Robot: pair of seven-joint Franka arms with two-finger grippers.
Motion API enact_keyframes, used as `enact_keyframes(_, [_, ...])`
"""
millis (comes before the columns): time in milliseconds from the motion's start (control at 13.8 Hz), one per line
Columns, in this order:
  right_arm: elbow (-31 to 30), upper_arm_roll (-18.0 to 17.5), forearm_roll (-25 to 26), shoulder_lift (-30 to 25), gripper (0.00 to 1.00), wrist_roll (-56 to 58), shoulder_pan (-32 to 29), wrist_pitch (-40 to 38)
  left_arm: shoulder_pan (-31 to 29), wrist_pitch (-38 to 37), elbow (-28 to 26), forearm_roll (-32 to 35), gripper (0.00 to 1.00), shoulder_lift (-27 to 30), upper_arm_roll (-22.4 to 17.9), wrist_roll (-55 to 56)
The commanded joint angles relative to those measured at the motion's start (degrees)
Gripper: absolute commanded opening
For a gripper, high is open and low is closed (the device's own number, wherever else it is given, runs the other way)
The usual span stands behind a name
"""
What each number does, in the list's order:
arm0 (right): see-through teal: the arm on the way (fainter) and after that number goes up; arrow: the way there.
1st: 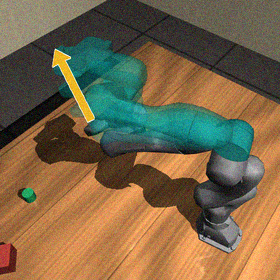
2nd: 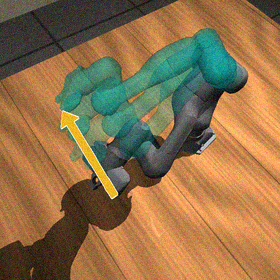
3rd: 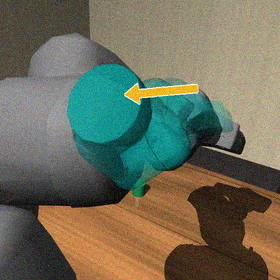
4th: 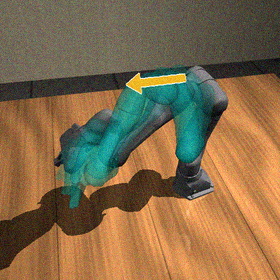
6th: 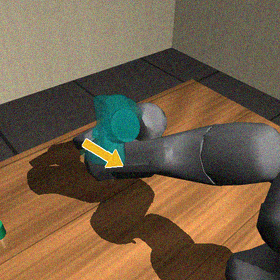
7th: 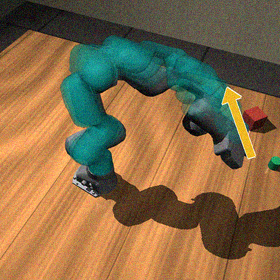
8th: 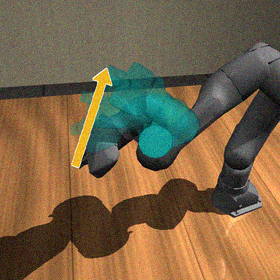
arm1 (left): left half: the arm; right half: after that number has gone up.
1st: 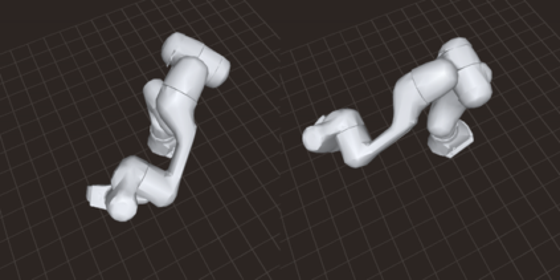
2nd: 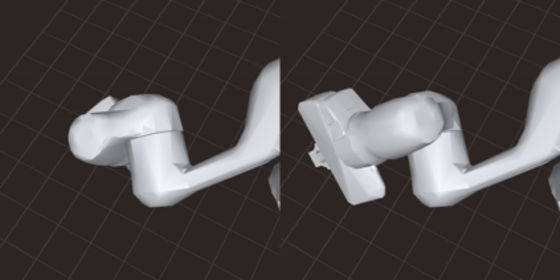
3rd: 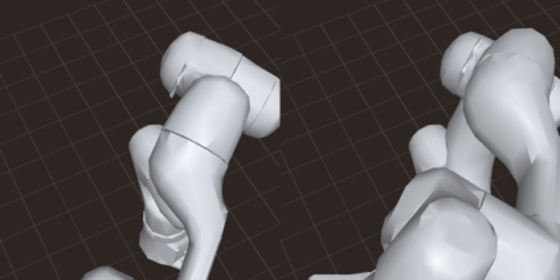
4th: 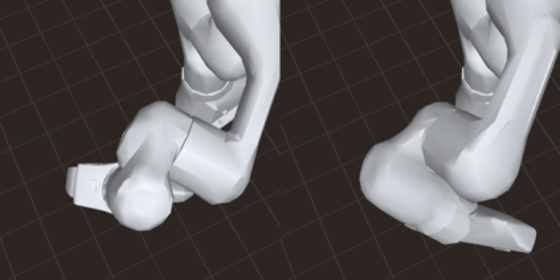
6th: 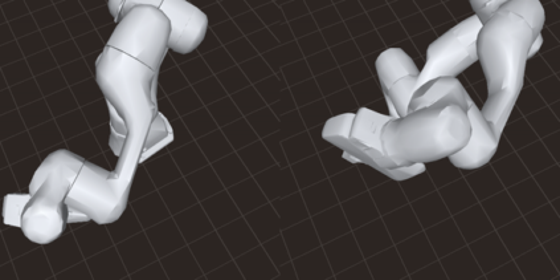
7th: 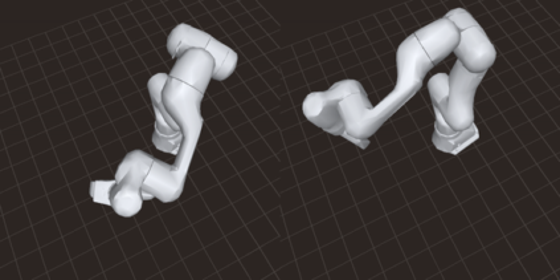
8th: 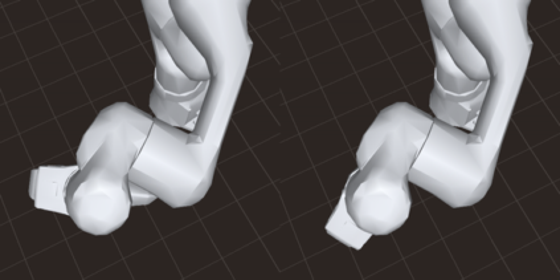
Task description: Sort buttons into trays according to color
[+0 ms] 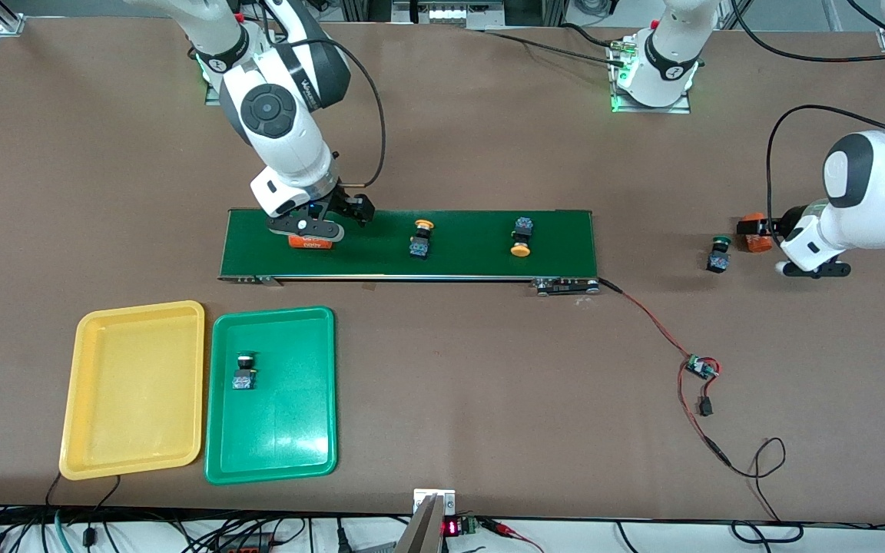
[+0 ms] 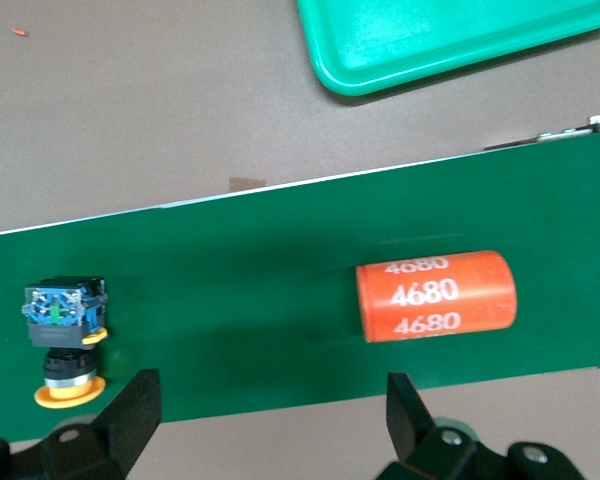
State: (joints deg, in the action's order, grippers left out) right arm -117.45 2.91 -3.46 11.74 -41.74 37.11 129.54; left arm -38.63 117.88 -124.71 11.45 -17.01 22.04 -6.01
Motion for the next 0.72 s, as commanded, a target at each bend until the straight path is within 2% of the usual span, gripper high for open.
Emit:
enact_keyframes(0, [2.3,0.2,0.4,1.5,1.00,-2.6,0.7,0.0,-0.2,1.4,-2.1,1.3,1.00,0.8,-1.7,-0.8])
enact_keyframes(362, [3.5,0.2,0.5,2.9,1.00,-5.7,1.3,0.0,-0.3,9.6,-3.4,3.7,1.00,-2.8,-4.6,-0.8])
enact_keyframes(652, [3.6,0.2,0.4,3.3,1.00,-5.7,1.3,0.5,-0.1,12.0,-3.4,4.0,1.00,-4.4,-6.0,-0.8])
